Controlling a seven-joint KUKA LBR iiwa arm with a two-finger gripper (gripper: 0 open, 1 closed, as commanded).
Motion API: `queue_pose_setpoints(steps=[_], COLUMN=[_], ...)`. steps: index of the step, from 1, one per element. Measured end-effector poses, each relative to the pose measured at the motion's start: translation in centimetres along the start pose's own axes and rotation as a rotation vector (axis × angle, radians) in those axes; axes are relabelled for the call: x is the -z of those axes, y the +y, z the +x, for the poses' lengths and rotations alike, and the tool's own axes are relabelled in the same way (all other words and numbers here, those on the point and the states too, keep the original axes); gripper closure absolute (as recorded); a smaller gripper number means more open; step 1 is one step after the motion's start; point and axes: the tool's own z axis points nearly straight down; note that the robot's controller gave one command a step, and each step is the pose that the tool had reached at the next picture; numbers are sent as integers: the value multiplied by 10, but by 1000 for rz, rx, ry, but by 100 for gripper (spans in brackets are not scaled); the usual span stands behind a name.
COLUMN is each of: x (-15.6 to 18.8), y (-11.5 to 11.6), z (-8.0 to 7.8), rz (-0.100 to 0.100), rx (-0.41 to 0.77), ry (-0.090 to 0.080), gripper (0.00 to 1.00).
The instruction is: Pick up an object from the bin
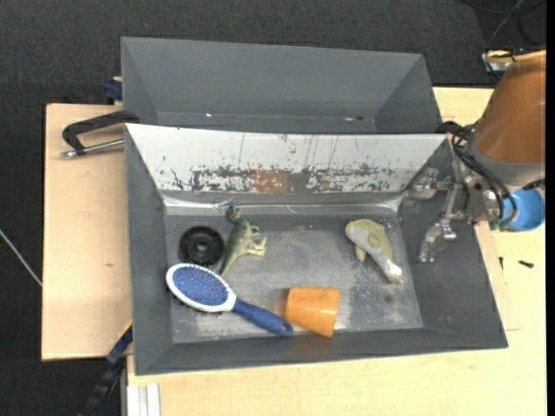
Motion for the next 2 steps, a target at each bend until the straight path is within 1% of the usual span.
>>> queue_pose_setpoints(steps=[1,2], x=[-95,-89], y=[34,31], z=[-11,-12], rz=[-3,0], rx=[-35,-37], ry=[3,-1], gripper=[0,100])
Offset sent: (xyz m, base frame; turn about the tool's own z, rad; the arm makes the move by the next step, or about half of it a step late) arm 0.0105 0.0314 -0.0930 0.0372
